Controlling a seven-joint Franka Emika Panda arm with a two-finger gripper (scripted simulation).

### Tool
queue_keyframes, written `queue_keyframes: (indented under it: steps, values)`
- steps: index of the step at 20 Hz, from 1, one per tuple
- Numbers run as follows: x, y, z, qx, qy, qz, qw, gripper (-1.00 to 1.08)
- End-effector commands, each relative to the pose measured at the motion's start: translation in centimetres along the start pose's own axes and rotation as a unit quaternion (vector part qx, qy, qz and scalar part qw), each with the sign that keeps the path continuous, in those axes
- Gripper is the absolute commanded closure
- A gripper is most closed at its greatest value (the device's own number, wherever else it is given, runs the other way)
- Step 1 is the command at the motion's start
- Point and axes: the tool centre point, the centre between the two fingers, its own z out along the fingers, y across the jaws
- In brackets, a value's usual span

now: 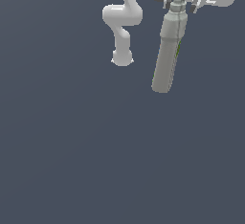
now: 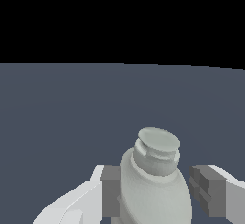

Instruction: Pick up the object and move it to a goal position.

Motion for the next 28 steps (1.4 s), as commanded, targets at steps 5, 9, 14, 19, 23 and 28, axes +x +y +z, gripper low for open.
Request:
queue_keyframes:
  steps: [5, 9, 14, 19, 23, 28]
  values:
    - [1.2, -0.4, -1.1, -0.005, 0.023, 0.008, 0.9997, 1.08]
    - [1.1, -0.5, -1.1, -0.006, 0.022, 0.008, 0.9997, 1.08]
    - [0.8, -0.4, -0.6, -0.006, 0.017, 0.005, 0.9998, 1.08]
    - [2.5, -0.2, 0.2, -0.007, 0.017, 0.004, 0.9998, 1.08]
    - [4.6, 0.0, 1.3, -0.007, 0.017, 0.004, 0.9998, 1.08]
    - [8.0, 0.3, 3.1, -0.007, 0.018, 0.004, 0.9998, 1.08]
